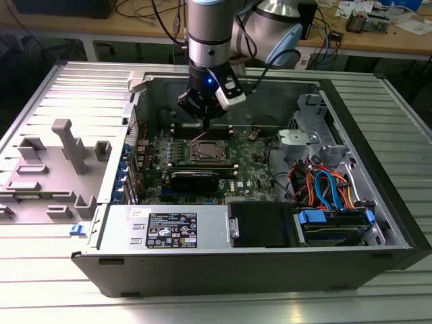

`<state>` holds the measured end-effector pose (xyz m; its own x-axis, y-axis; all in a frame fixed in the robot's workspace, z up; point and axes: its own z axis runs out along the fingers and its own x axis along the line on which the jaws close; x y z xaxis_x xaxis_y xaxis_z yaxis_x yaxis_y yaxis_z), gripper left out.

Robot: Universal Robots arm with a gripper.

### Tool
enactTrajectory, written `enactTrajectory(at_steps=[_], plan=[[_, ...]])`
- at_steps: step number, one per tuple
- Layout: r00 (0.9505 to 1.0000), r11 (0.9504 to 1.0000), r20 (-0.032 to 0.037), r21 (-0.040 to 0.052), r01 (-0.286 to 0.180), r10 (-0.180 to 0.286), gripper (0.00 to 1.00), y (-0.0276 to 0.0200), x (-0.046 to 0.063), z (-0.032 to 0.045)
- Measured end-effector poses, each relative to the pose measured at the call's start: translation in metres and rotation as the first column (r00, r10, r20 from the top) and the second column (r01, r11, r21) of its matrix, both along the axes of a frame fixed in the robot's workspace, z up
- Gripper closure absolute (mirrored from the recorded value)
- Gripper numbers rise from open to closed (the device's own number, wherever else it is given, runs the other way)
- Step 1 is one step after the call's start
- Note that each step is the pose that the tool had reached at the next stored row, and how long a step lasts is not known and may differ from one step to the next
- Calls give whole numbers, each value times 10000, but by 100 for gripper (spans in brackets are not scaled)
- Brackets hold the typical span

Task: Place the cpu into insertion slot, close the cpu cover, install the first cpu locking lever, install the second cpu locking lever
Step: 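Install the first cpu locking lever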

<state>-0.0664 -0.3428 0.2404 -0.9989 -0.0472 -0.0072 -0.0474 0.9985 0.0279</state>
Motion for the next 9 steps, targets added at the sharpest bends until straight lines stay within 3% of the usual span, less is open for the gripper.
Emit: enactTrajectory(at_steps=[9], plan=[[10000,10000,0,0,0,0,89,42,4,-21]])
